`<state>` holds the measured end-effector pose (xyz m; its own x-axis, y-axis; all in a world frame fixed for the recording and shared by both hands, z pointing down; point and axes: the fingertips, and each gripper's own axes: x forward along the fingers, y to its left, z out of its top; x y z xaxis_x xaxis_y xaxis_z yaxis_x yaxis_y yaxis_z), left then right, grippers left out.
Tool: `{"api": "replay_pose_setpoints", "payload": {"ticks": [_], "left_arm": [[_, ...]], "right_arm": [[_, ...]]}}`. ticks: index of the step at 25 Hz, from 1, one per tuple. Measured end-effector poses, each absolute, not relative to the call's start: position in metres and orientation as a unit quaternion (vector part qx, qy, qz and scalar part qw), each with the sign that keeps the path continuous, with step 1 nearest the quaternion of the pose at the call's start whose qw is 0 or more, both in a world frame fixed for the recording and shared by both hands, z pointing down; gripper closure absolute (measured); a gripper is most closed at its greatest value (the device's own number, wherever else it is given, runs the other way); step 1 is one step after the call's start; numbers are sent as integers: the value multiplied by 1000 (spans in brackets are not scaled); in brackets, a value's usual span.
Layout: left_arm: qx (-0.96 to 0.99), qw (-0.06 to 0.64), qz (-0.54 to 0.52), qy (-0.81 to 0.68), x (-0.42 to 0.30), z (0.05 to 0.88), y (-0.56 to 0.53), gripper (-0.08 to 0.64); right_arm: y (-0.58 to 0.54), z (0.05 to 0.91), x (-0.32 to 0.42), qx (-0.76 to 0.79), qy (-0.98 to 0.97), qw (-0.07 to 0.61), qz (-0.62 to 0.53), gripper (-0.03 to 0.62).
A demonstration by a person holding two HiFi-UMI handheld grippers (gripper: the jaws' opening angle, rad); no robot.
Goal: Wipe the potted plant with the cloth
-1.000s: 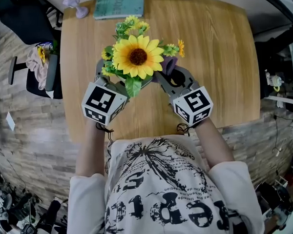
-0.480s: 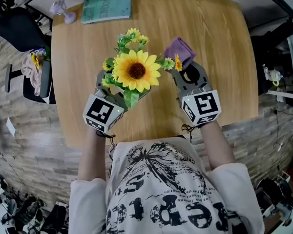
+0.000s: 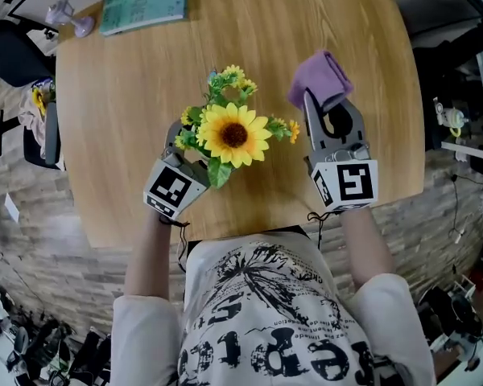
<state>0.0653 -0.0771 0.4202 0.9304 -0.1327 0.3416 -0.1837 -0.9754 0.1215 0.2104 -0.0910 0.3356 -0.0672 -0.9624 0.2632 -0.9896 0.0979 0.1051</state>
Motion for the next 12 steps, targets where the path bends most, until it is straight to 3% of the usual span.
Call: {"api": "replay_pose_setpoints", "payload": {"ticks": [12], "left_arm": [[975,60,210,-34,97,479,-69,32]], "right_arm": [[-81,358,226,673,-724,140,52,517]]}}
